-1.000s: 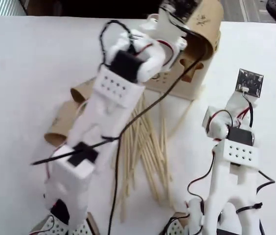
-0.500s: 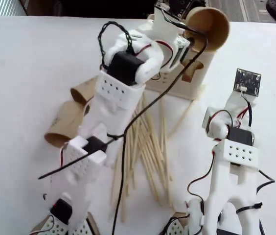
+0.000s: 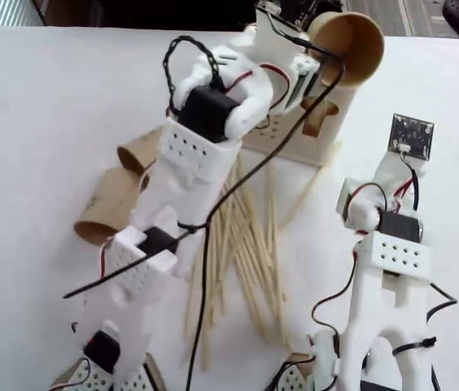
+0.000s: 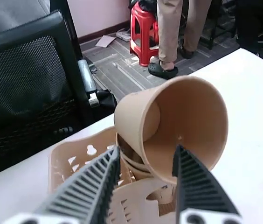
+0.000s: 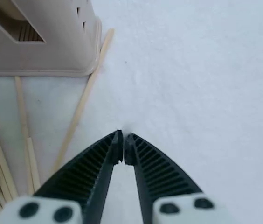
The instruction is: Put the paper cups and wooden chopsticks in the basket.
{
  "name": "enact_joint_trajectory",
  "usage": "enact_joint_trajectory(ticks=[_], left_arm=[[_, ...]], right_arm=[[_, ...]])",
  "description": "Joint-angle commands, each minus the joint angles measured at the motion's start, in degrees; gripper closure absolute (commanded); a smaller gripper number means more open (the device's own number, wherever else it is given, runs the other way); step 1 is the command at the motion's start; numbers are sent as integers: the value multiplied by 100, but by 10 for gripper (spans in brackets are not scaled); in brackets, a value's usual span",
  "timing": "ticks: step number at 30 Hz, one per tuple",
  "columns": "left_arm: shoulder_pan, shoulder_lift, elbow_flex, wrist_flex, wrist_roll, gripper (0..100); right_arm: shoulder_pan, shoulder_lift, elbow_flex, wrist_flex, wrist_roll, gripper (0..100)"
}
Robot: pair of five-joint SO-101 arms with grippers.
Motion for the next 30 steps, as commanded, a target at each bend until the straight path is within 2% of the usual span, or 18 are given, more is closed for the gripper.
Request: enact_joint_trajectory(ticks=[1, 7, 12, 17, 20, 26, 30], left_arm=[[48, -295, -149, -598, 79, 805], [22, -251, -158, -1152, 44, 805], [48, -374, -352, -932, -97, 805], [338, -857, -958, -105, -141, 805], [488, -1244, -1125, 378, -440, 805], [514, -2158, -1125, 1292, -853, 805], [321, -2695, -1125, 1925, -1284, 805]], right_arm=[[-31, -119, -62, -92, 44, 974], [-31, -119, -62, -92, 53, 974], [-31, -136, -62, -92, 53, 974], [-4, -171, -97, -92, 44, 974], [13, -180, -308, 66, 44, 974], [295, -453, -1495, 1068, 62, 971], [101, -787, -2453, 1727, 53, 882]])
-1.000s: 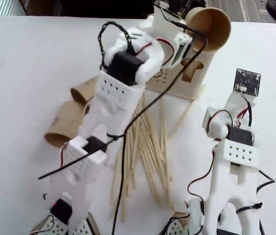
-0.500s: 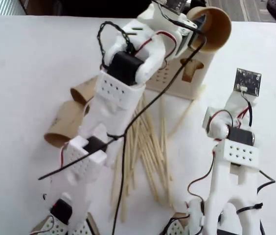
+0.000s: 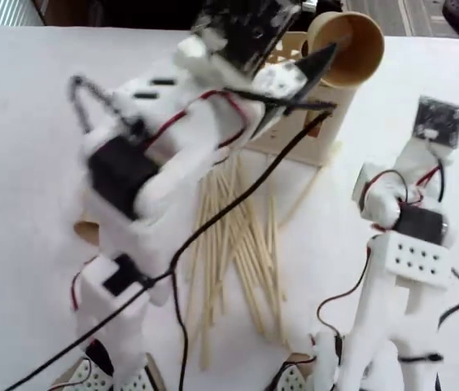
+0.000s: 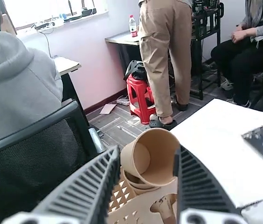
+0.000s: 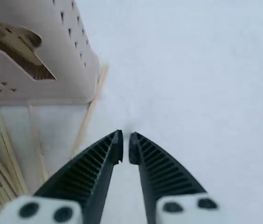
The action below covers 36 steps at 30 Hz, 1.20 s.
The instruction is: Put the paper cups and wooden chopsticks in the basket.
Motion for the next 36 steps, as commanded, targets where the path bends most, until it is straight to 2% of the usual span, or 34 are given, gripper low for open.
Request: enact_joint_trajectory(ticks=[1, 5, 12, 18, 25, 31, 36], left_arm=[[-242, -866, -229, 703, -431, 805], [-848, -1446, -229, 1213, -431, 806], [-2457, -2396, -220, 1240, 26, 806], [-3495, -3108, 105, 1240, 18, 806], [-4549, -4180, 2013, 1231, 35, 806], [-4787, -5349, 3982, 1196, 35, 806], [-5033, -6237, 5609, 870, 35, 806]], right_arm=[[-171, -347, -1116, 549, 62, 869], [-435, -66, -2303, 1077, 70, 872], [-479, 1499, -4712, 2009, 18, 868], [-488, 2941, -6690, 2615, -501, 868], [-497, 4084, -7780, 2703, -519, 868], [-945, 4418, -7930, 2695, -598, 868], [-998, 4549, -7965, 2492, -835, 868]])
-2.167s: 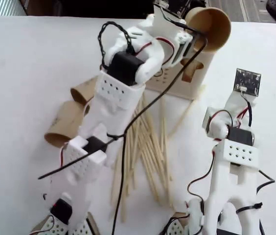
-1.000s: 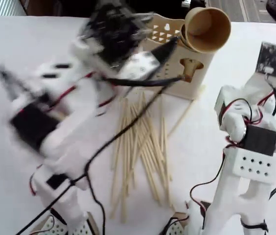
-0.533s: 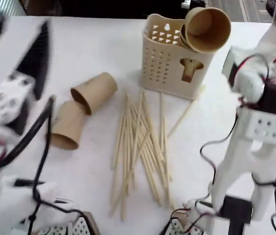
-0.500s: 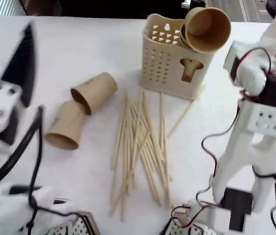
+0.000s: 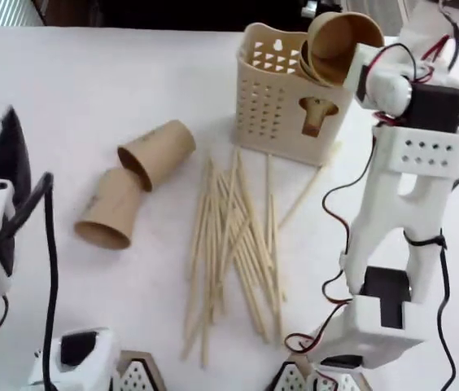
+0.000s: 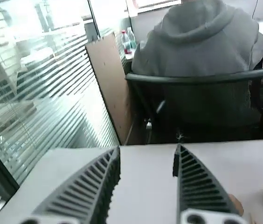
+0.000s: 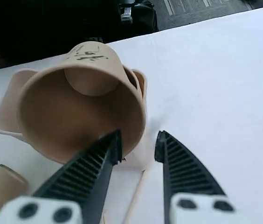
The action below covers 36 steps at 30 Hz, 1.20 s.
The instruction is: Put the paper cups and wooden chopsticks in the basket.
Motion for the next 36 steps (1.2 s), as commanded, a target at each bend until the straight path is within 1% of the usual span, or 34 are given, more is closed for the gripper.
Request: enact_joint_trajectory(ticks=[1, 5, 10, 15, 19, 20, 22, 24, 30, 36], left_arm=[[-277, -760, 1556, -431, 70, 806], [-312, -1534, 3024, -853, 70, 806], [-312, -2651, 5152, -1538, 70, 805], [-312, -3969, 7270, -2330, 70, 805], [-303, -5033, 8721, -2813, 79, 805], [-303, -5279, 9037, -2892, 79, 805], [-312, -5710, 9618, -3086, 79, 805], [-312, -6070, 10057, -3279, 79, 805], [-312, -6695, 10769, -3613, 79, 805], [-312, -6835, 10989, -3631, 88, 805]], right_arm=[[-40, 13, -264, -207, -88, 868], [-40, 57, -211, -400, -97, 868], [-4, 374, -255, -497, -105, 868], [4, 681, -264, -497, -114, 869], [-22, 787, -229, -646, -123, 873], [-22, 787, -220, -664, -123, 878], [-4, 769, -264, -664, -123, 923], [4, 708, -308, -673, -97, 979], [13, 391, -659, -426, -97, 980], [4, 207, -738, -119, -88, 980]])
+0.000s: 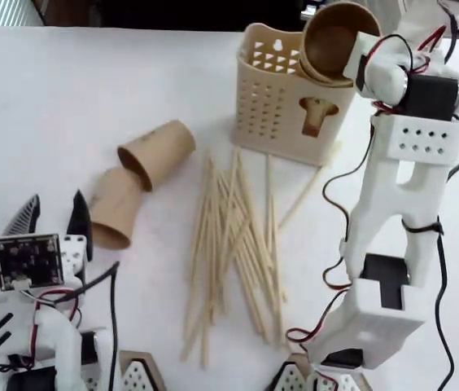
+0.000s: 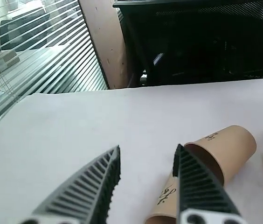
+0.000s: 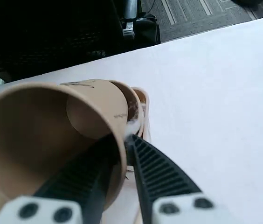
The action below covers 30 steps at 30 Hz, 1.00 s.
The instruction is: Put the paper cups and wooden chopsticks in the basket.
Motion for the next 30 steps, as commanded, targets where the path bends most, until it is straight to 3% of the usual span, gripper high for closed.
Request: enact_joint_trajectory(ticks=[1, 10, 16, 30], left_arm=[[-48, -40, 0, -105, 70, 805], [-48, -48, 185, -141, 413, 805], [-48, -57, 211, -141, 413, 805], [-48, -57, 352, -141, 413, 805]], right_arm=[[-4, -330, -237, 171, -9, 980], [-4, -127, -229, 303, -9, 976], [-48, -75, -237, 259, -35, 856], [-295, -154, -659, -567, 0, 875]])
